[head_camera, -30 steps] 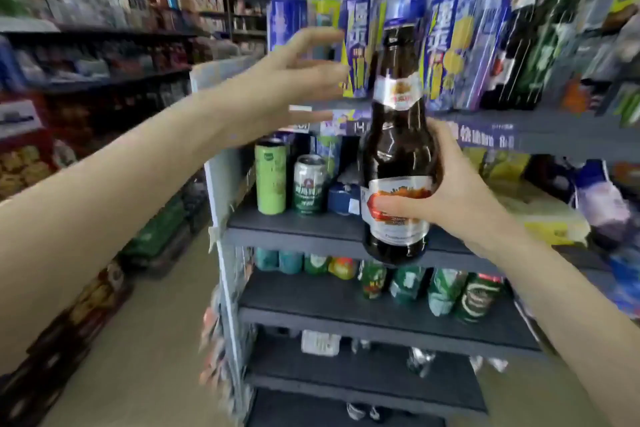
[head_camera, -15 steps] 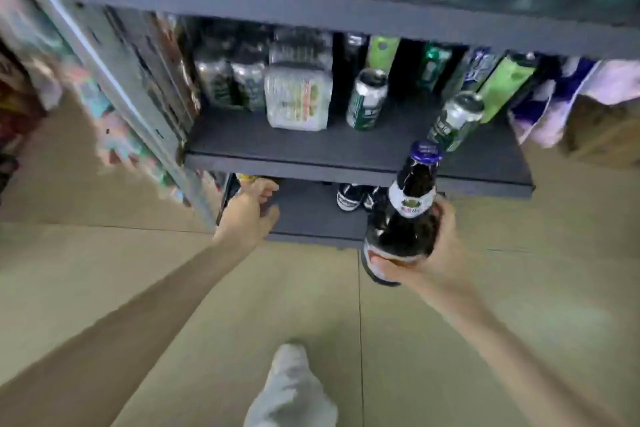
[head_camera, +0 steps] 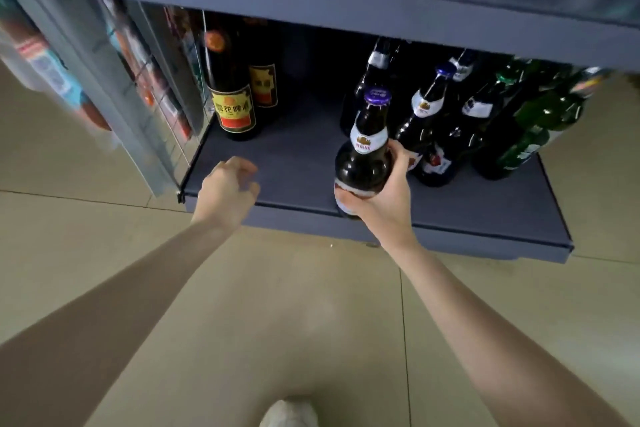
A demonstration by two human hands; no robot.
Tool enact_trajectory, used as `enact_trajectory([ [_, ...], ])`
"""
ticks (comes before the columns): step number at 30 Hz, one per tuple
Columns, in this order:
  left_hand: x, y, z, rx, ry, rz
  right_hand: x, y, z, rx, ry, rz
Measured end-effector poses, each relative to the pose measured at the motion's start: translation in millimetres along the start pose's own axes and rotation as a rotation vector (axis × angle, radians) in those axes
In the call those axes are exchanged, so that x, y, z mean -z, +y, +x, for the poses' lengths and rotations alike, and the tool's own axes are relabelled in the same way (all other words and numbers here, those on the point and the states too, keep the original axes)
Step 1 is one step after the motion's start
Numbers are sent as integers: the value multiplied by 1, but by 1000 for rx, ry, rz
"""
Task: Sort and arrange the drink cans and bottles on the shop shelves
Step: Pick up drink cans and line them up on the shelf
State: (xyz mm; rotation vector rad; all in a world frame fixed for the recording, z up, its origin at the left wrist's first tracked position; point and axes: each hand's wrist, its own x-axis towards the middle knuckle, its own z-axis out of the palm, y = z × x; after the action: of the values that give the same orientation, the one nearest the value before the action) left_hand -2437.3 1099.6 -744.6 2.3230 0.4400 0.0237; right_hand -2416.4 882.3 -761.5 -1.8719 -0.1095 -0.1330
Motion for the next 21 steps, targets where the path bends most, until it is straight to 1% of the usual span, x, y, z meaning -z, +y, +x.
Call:
enact_trajectory([
  [6, -24, -28, 21, -44, 33, -35, -32, 33, 52, 42, 88, 28],
  [10, -30, -35, 27, -49, 52, -44, -44, 38, 79, 33, 150, 0],
  [13, -30, -32, 23, -87, 113, -66, -52, 38, 87, 26, 187, -12],
  [15, -26, -27, 15, -158, 152, -80, -53, 38, 86, 23, 179, -44],
  [18, -15, -13, 4, -290, 175, -74, -45, 27, 72, 6, 125, -168],
  [21, -3, 8, -9, -391, 226, -83, -27, 13, 33, 76, 57, -219],
])
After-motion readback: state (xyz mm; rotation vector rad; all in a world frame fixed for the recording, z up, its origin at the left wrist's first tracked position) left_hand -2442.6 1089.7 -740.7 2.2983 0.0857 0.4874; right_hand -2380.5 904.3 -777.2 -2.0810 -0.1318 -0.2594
